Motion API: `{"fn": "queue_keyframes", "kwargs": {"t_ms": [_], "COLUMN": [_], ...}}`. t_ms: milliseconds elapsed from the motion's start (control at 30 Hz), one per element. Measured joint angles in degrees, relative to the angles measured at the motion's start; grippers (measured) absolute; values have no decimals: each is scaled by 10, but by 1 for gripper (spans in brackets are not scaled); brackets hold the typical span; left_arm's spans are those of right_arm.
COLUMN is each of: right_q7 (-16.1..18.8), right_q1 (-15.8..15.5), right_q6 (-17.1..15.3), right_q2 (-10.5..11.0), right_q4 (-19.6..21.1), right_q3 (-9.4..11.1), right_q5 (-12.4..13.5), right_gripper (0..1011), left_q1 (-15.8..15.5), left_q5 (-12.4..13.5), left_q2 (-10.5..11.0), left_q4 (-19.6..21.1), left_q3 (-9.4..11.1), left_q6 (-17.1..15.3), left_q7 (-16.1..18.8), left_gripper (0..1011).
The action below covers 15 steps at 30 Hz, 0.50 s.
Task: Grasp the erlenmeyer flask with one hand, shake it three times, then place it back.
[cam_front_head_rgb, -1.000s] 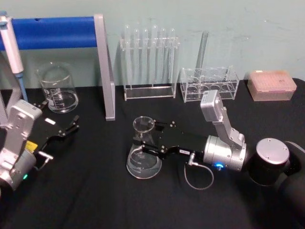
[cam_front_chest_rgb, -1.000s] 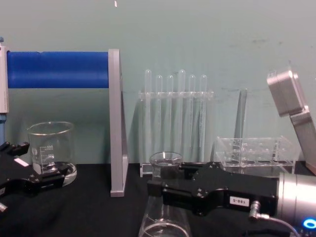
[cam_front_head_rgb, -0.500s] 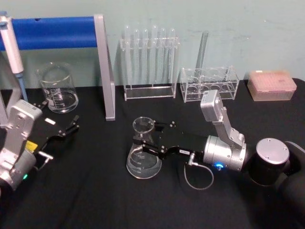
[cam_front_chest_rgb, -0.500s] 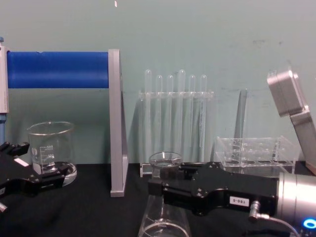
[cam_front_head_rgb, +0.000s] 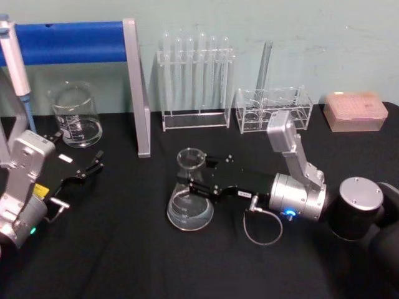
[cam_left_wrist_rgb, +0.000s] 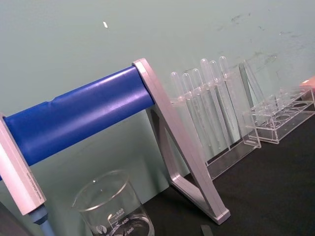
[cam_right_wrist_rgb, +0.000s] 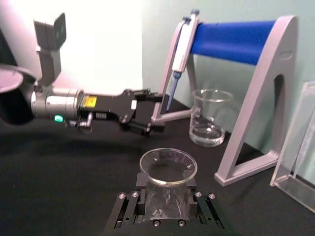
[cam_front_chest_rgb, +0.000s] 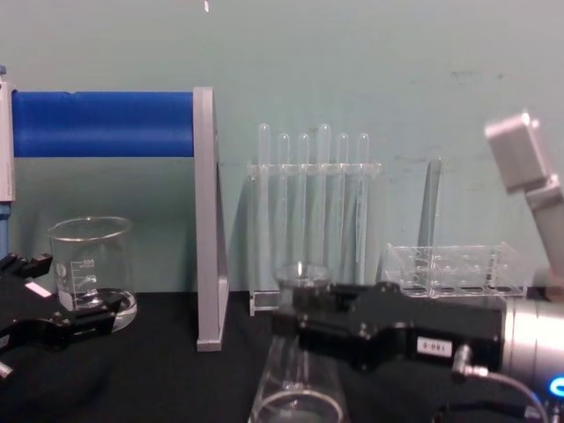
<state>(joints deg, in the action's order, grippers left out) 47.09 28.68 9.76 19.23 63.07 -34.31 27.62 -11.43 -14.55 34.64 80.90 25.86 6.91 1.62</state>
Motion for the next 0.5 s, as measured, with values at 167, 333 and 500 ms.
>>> {"fn": "queue_keyframes", "kwargs": {"t_ms": [167,333,500], "right_q7": [-25,-64,-123], "right_q1": [-17,-38,-69], "right_q6": [-21,-36,-55], "right_q2": [12,24,36], "right_q4": [51,106,173], "right_q3": [15,32,58], "right_q5": [18,28,34], "right_gripper": [449,449,449], "left_q1": [0,0,0], "left_q5": [0,0,0], "left_q2": [0,0,0], "left_q4": [0,0,0], "left_q3": [0,0,0], "left_q6": [0,0,0], "left_q7": [0,0,0], "left_gripper": [1001,1001,1001]}}
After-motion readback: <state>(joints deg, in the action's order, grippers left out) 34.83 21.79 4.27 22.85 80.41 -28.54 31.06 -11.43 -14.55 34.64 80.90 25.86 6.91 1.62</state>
